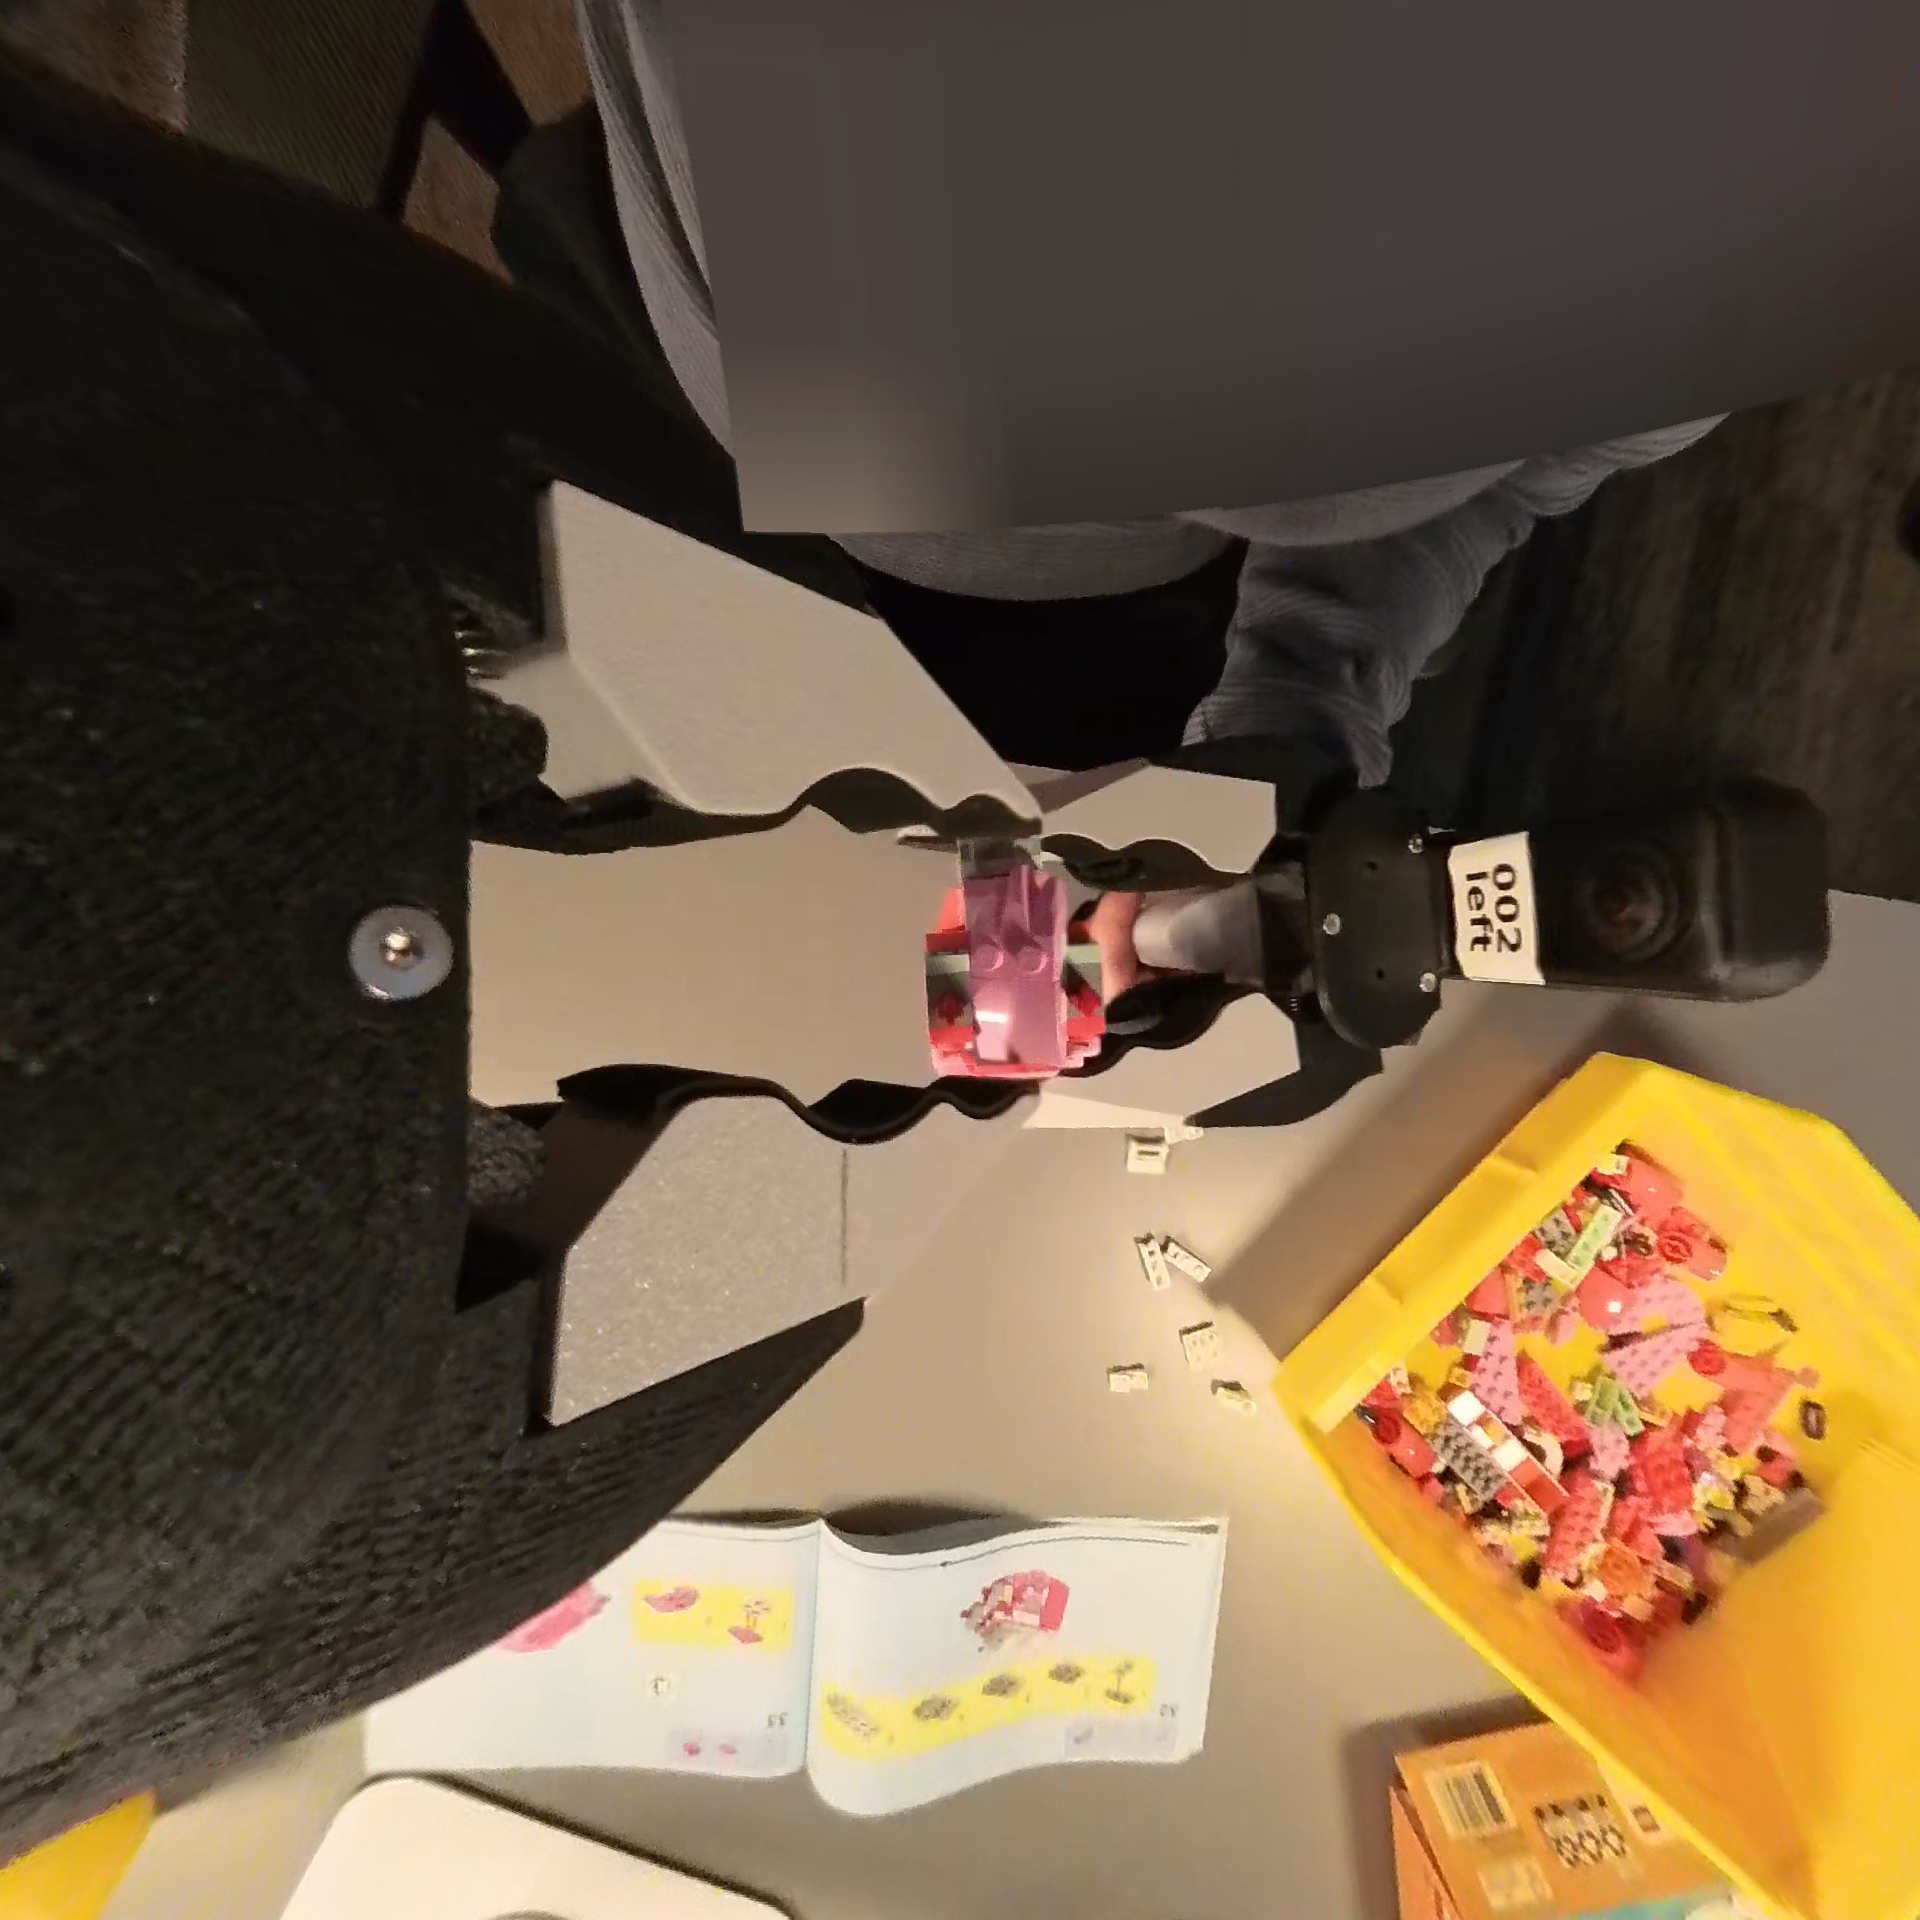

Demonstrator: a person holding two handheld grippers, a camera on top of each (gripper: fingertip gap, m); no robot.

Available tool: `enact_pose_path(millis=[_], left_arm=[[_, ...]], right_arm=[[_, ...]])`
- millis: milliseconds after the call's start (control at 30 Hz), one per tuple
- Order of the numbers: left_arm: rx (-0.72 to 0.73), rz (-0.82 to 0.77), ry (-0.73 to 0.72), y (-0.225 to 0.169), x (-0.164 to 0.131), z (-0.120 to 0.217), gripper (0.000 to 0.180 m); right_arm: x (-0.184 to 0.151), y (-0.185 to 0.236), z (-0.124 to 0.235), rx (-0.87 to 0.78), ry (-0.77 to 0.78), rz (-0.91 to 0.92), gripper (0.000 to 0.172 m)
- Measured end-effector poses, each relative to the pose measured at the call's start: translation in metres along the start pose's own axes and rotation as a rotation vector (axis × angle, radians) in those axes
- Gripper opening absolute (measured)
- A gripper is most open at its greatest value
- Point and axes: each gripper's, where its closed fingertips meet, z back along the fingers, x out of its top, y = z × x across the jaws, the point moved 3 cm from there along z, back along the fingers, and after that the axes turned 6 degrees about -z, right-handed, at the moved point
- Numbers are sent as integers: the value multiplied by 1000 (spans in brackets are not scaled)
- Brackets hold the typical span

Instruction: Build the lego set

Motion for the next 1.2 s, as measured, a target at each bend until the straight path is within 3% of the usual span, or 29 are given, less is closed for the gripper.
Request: enact_pose_path(millis=[467,700,1033,1200], left_arm=[[-34,-10,44,-5,-6,-4,57],[-50,-22,63,-8,-9,-5,57],[-49,-54,132,-9,-19,-9,57],[-52,-48,129,-8,-19,-9,57]], right_arm=[[-2,1,7,81,166,-23,39],[-6,0,8,66,262,-19,34],[-15,1,7,-13,547,-27,34],[-14,0,7,-37,580,-27,34]])
